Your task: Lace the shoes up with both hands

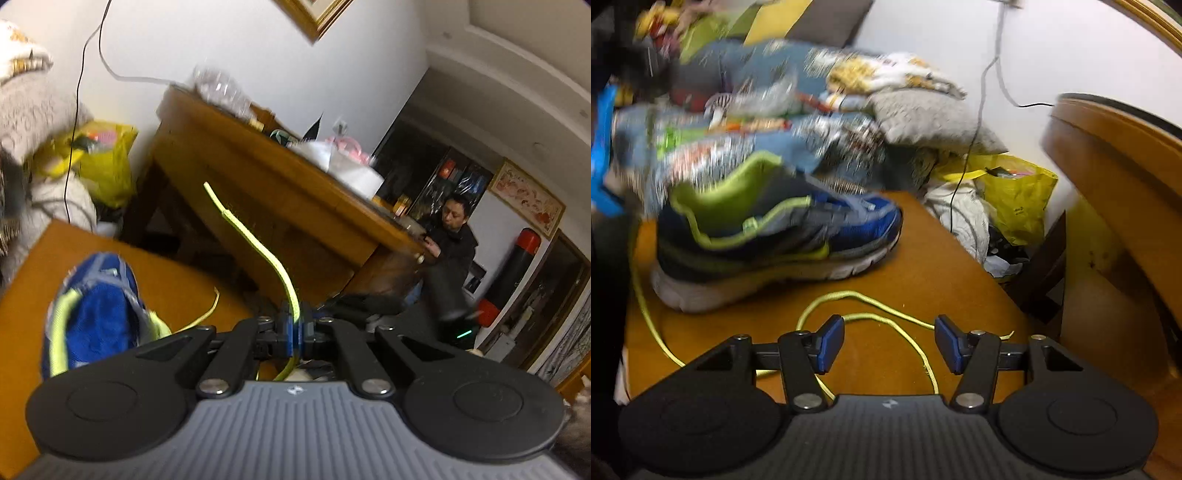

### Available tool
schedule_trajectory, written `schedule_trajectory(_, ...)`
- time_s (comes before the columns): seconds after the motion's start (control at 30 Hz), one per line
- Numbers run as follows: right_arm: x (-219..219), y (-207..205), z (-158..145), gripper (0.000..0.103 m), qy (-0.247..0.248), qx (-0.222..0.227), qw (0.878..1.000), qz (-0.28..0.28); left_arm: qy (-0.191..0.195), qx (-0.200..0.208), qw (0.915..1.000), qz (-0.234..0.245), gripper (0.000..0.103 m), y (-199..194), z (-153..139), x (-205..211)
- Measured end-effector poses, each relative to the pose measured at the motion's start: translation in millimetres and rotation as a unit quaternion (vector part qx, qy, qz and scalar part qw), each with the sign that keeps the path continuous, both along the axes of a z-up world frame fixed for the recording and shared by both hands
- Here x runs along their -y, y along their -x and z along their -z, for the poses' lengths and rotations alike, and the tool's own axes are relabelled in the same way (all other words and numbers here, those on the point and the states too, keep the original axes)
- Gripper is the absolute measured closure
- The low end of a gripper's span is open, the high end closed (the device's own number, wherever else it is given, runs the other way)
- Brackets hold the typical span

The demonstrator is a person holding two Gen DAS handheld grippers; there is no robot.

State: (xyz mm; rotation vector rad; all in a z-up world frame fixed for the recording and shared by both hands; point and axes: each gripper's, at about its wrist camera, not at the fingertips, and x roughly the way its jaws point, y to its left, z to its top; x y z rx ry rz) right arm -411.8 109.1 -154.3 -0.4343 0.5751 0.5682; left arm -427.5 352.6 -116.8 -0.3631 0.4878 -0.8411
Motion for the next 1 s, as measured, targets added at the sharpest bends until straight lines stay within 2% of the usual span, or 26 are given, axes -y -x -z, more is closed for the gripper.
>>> schedule_trajectory(0.1,14,9,-20,0.052,-0.043,0.001,0.999,0.01,-0.012,-0.016,0.9998,0.003,0.099,-10,14,14)
schedule_trajectory(0.27,39,16,-50,0.058,-0.118,0.021,0.992,0.049,-0.084,0.007,0.9963,-0.015,0.099,-1,23,32)
schedule_trajectory(0.33,46,13,-57,0.062,-0.186,-0.001,0.982,0.046,-0.108,0.012,0.994,-0.016,0.099,3,28,39)
schedule_trajectory(0.4,49,5,-59,0.064,-0.256,-0.039,0.965,0.039,-0.13,0.018,0.9913,-0.016,0.099,5,35,45)
schedule_trajectory(0.5,45,-7,-54,0.066,-0.325,-0.097,0.94,0.029,-0.157,0.034,0.9868,-0.018,0.099,12,40,54)
schedule_trajectory(0.6,33,-16,-48,0.066,-0.342,-0.13,0.931,0.019,-0.176,0.045,0.9832,-0.018,0.099,18,43,59)
schedule_trajectory(0.77,21,-18,-41,0.067,-0.346,-0.15,0.926,0.006,-0.183,0.041,0.9821,-0.016,0.099,16,49,62)
schedule_trajectory(0.9,18,-17,-37,0.087,-0.344,-0.158,0.926,0.004,-0.182,0.035,0.9825,-0.017,0.099,11,51,62)
schedule_trajectory(1.0,17,-15,-36,0.088,-0.34,-0.159,0.927,0.004,-0.182,0.035,0.9824,-0.018,0.099,10,52,62)
